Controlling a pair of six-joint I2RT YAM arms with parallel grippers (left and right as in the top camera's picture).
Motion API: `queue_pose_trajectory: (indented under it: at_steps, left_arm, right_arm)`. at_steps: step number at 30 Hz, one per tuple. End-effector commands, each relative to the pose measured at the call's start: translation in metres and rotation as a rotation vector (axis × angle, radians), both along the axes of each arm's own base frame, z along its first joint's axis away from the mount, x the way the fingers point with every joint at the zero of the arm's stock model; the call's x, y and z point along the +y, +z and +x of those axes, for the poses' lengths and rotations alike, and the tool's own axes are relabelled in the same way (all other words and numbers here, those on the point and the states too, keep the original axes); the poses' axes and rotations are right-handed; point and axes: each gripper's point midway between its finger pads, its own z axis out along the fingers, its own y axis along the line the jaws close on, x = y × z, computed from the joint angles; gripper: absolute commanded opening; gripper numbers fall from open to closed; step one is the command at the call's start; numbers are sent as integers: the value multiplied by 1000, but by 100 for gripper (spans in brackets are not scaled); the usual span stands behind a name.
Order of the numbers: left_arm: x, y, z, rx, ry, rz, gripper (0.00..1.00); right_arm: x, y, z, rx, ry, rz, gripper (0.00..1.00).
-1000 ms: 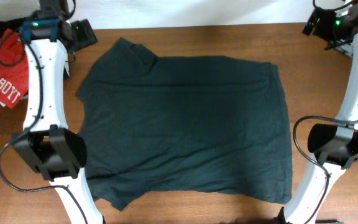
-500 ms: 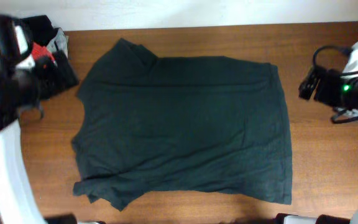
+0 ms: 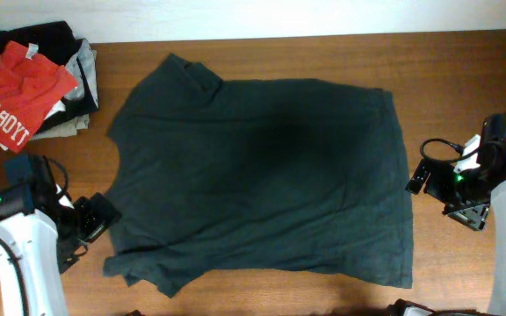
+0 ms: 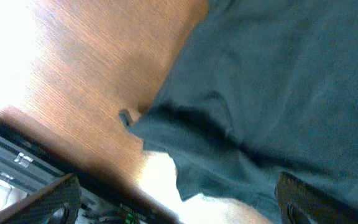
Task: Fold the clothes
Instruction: 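Grasp the shirt's bottom hem corners with both grippers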
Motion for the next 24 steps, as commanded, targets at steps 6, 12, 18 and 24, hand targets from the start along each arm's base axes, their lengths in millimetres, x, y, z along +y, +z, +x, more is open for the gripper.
queue_pose_trajectory:
  at_steps: [6, 12, 18, 24]
  left_arm:
    - [-17, -111, -12, 22, 55, -106, 99]
    - [-24, -122, -25, 105, 66, -147, 40]
    - [-32, -120, -22, 85, 69, -195, 13]
    - [-35, -119, -17, 62, 69, -217, 12]
  right_arm:
    - [7, -1, -15, 45, 6, 30, 99]
    - [11, -35, -45, 199, -135, 53, 99]
    - [41, -96, -80, 310, -258, 180, 99]
    - [23, -151, -91, 301, -446, 51, 99]
